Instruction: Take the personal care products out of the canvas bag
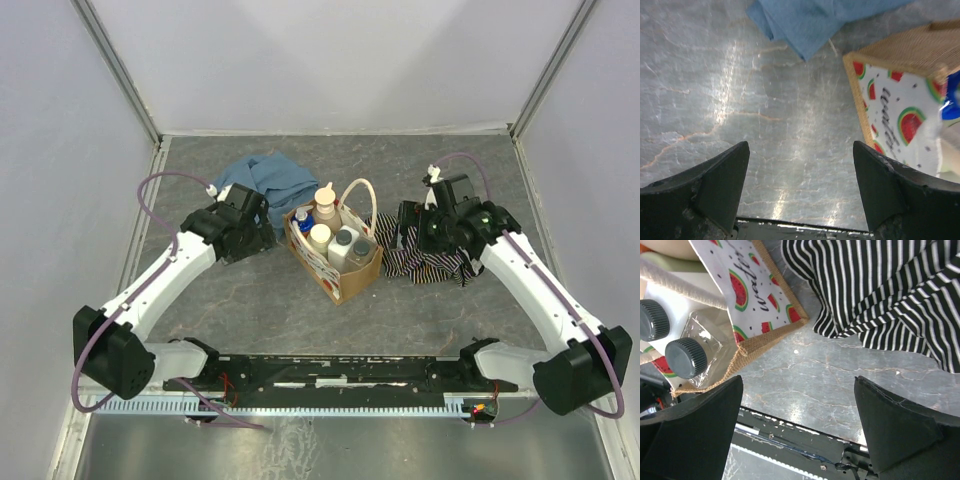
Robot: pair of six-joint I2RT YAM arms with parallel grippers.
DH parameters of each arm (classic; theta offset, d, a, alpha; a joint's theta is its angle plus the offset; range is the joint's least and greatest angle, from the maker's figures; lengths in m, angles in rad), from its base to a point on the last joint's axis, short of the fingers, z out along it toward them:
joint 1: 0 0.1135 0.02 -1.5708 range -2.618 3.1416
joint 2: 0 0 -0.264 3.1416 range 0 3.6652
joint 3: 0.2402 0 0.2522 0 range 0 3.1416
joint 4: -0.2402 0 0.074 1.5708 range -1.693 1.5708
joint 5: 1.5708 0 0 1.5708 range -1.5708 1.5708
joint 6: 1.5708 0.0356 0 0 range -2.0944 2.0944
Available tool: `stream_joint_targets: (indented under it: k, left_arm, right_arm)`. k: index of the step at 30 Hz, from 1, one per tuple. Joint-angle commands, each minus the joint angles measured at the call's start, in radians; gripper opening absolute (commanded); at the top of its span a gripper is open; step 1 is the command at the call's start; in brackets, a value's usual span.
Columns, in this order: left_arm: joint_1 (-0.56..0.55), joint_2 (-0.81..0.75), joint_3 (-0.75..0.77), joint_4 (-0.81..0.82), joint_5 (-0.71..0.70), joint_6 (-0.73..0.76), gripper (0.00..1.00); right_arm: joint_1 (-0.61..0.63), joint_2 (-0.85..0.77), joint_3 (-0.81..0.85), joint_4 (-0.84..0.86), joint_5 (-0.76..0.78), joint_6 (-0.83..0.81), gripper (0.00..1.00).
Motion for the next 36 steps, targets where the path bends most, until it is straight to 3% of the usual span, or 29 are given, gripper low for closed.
stream_joint_targets:
  k: [1, 9, 19, 29, 36]
  left_arm:
    - [0.001, -0.061, -0.034, 0.089, 0.060, -0.039, 0.90]
    - [-0.008, -0.098, -0.027, 0.126, 0.096, 0.006, 0.89]
    - [-0.026, -0.122, 0.088, 0.113, 0.009, 0.097, 0.89]
    - [-0.030, 0.180, 0.435, 0.172, 0.174, 0.339, 0.87]
    - [-0.037, 0.285, 0.502, 0.228, 0.257, 0.370, 0.83]
  right_arm:
    - [0.002, -0.070, 0.011, -0.002, 0.072, 0.001, 1.00]
    - [0.006, -0.082, -0.060, 0.020, 0.034, 0.019, 1.00]
    - [0.031, -0.059, -0.075, 0.006, 0.052, 0.031, 1.00]
    - [0.094, -0.047, -0.061, 0.031, 0.043, 0.099, 0.99]
    - [0.095, -0.086, -0.069, 0.004, 0.062, 0.109, 0.99]
